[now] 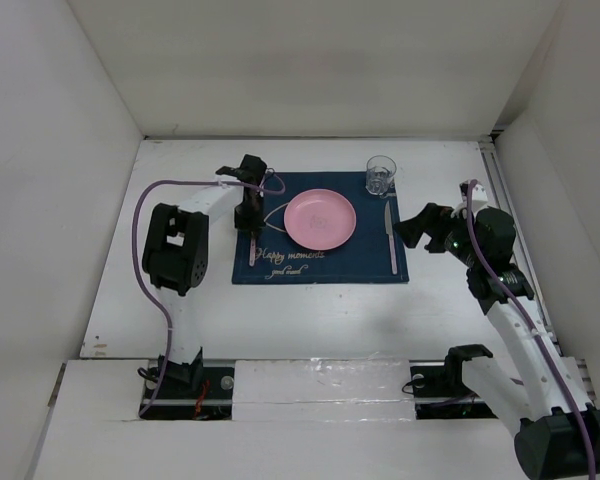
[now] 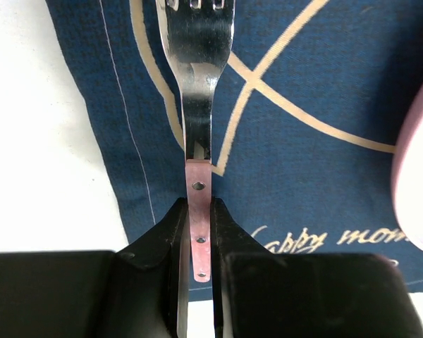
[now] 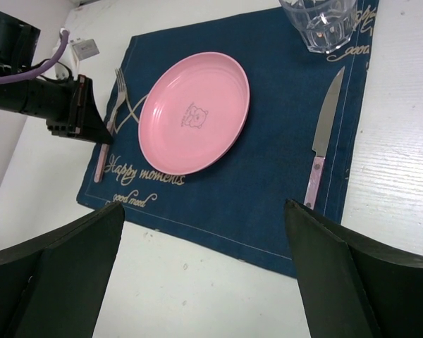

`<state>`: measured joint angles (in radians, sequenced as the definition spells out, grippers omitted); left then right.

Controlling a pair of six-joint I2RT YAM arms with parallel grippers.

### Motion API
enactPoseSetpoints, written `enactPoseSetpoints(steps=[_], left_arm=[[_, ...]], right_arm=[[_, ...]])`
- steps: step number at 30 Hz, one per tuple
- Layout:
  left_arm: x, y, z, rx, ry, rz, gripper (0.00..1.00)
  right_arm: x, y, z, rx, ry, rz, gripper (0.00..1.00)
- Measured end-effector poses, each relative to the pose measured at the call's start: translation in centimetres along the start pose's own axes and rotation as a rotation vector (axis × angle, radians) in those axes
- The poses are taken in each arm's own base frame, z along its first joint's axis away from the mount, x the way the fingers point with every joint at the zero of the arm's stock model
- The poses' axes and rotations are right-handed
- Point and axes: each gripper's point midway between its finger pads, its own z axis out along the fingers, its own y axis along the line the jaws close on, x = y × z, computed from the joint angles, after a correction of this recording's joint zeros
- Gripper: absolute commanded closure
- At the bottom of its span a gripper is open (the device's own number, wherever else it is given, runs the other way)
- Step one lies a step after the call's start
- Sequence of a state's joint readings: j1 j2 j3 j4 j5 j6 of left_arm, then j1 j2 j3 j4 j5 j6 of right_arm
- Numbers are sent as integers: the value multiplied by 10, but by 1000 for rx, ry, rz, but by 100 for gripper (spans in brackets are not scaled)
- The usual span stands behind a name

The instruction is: Set the dinner table for one person

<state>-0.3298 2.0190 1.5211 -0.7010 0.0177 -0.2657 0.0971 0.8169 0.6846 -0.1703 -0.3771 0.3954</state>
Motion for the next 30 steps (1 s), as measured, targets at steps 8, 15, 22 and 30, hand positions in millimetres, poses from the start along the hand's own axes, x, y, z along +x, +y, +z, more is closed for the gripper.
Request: enactPoseSetpoints(steps=[8,15,22,30], left_arm=[[0,8,5,-24,8,10,100],[0,11,5,-28,8,15,100],[0,9,5,-15,12,20,100],[3,7,7,-9,19,30,94]], right_arm=[[-1,1,-1,-4,-4,-2,0],[0,1,-1,-4,-4,-2,0],[0,1,-1,-4,-4,-2,0],[0,1,-3,-5,-7,-3,0]])
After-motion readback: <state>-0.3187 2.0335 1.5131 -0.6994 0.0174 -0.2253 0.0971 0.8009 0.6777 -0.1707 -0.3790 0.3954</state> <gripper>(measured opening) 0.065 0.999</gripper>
